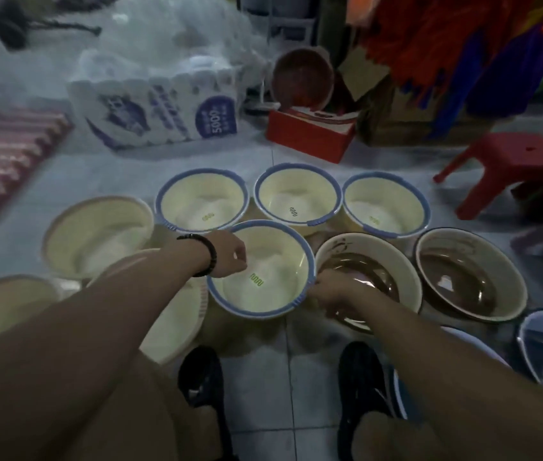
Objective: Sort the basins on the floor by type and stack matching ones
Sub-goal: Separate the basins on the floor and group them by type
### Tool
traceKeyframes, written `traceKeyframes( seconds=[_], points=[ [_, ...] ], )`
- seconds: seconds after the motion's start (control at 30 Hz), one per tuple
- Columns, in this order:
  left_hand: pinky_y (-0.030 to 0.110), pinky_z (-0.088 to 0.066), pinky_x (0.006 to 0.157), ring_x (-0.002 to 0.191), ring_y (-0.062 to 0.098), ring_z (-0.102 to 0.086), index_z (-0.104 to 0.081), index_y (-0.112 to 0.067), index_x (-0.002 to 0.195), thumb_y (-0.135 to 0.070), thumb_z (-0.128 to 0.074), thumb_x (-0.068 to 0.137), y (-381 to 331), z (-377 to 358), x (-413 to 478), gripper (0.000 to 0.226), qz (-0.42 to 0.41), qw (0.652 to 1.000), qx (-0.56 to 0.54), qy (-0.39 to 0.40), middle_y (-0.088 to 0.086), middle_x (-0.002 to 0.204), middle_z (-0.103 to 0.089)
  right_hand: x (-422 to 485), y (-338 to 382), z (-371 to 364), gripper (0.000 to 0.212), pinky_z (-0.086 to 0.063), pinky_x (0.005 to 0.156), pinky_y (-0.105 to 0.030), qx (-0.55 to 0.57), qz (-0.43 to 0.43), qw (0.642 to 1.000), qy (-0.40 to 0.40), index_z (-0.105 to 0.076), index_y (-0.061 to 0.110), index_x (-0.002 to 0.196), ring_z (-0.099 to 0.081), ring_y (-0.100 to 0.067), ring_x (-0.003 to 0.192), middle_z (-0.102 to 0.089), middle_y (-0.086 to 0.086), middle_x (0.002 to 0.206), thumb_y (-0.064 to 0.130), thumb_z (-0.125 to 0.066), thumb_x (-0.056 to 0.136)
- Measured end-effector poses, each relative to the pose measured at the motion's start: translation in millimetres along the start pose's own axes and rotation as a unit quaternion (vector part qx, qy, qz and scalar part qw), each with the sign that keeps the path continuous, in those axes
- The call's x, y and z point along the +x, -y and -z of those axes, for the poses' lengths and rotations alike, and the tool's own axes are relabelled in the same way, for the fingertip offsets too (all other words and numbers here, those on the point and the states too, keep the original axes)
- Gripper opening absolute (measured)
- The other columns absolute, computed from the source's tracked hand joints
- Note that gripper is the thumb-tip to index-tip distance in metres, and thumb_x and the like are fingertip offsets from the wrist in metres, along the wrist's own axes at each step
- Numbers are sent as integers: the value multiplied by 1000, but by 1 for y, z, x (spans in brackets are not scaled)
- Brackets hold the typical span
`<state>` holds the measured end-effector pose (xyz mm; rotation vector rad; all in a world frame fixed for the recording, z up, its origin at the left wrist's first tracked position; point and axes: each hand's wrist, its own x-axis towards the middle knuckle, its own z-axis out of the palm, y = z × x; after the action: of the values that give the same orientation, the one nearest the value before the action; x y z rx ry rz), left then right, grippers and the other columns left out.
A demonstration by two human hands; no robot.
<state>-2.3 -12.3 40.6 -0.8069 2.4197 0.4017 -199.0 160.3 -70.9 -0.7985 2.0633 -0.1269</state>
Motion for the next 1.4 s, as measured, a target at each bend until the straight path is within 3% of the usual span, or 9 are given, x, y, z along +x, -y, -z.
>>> traceKeyframes(
  seconds=[0.17, 0.37, 0.47, 0.57, 0.7, 0.93, 1.03, 1.23, 1.4],
  points=[
    [38, -43, 106, 131, 20, -52, -58, -30, 140, -54, -46, 103, 18, 7, 33, 46, -21, 998, -56, 28, -5, 147, -54, 69, -13, -63, 39, -54, 57, -36, 297, -167, 940, -1, -57, 4, 125, -62, -28, 65, -60, -18, 99, 31, -67, 99],
    [38, -46, 104, 124, 20, -56, -61, -29, 135, -51, -52, 101, 31, -15, 43, 42, 12, 995, -69, 69, -4, 138, -60, 130, -3, -93, 58, -53, 108, -52, 521, -232, 821, -7, -38, 14, 157, -53, -43, 140, -50, -23, 150, 26, -62, 106],
    [40, -47, 106, 123, 19, -56, -61, -26, 136, -47, -53, 102, 41, -29, 34, 41, 55, 990, -93, 96, -3, 138, -60, 143, -10, -105, 48, -56, 98, -46, 600, -209, 772, 9, -47, 19, 152, -62, -35, 129, -57, -14, 151, 27, -62, 106],
    [40, -54, 97, 106, 19, -62, -62, -26, 134, -46, -51, 103, 47, -49, 22, 39, 94, 982, -104, 126, -2, 123, -66, 149, -22, -118, 24, -57, 69, -39, 572, -198, 795, -44, -63, 17, 121, -69, -30, 92, -71, -16, 121, 30, -65, 101],
    [42, -61, 91, 99, 21, -69, -57, -25, 137, -44, -50, 103, 57, -80, 14, 40, 156, 959, -128, 199, -5, 100, -58, 122, -22, -136, 28, -53, 53, -34, 545, -198, 812, -69, -57, 10, 129, -66, -30, 70, -69, -22, 111, 25, -61, 105],
    [36, -51, 80, 93, 24, -60, -62, -15, 124, -39, -49, 103, 43, -126, 37, 35, 190, 968, -149, 66, 5, 113, -65, 54, -58, -169, 27, -63, 79, -47, 575, -214, 783, -96, -59, 14, 125, -69, -34, 88, -68, -16, 107, 16, -65, 99],
    [38, -50, 89, 109, 29, -61, -60, -14, 129, -39, -56, 99, 26, -167, 49, 39, 186, 963, -188, 59, 10, 127, -65, 32, -94, -172, 33, -64, 72, -46, 505, -222, 825, -123, -66, 15, 123, -69, -39, 96, -71, -16, 111, 13, -64, 91],
    [36, -54, 91, 117, 29, -60, -33, -11, 152, -42, -65, 94, 20, -236, 64, 73, 243, 948, -202, 45, 10, 142, -51, 33, -166, -164, 44, -60, 94, -48, 337, -238, 904, -110, -71, 0, 116, -68, -38, 99, -72, -19, 108, 18, -61, 78],
    [43, -58, 88, 98, 27, -62, -53, -22, 129, -33, -63, 86, 30, -260, 85, 46, 241, 947, -204, 54, 4, 112, -60, 50, -157, -139, 41, -61, 95, -57, 297, -221, 928, -45, -69, 6, 117, -71, -39, 98, -74, -16, 107, 29, -73, 83]
  ],
)
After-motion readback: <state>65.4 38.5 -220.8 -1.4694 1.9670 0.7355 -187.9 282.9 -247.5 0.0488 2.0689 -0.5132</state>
